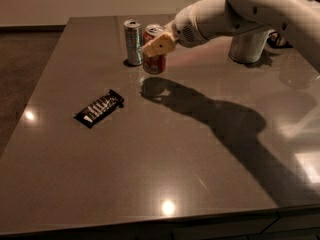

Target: Move coke can near redbull can

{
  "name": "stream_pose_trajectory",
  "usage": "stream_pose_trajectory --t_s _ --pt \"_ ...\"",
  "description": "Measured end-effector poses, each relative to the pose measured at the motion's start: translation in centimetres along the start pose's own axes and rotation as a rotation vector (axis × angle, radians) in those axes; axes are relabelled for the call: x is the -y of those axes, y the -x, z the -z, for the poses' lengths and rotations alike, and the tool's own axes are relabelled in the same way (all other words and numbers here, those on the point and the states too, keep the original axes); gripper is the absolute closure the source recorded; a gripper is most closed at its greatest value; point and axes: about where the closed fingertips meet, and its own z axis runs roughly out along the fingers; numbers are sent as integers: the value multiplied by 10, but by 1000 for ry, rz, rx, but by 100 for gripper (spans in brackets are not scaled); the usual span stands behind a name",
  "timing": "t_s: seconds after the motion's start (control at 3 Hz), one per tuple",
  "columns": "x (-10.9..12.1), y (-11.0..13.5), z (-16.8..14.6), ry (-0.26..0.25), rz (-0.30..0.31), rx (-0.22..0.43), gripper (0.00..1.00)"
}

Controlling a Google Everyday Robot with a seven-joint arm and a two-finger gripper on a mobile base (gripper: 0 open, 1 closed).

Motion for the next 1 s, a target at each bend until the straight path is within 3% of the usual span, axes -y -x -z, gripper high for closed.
stream_pose_trajectory --t_s 0.67,1.0 --pt "22 -11 -34 -10 -6 -43 100" --pt "28 -14 -47 -19 -1 -71 84"
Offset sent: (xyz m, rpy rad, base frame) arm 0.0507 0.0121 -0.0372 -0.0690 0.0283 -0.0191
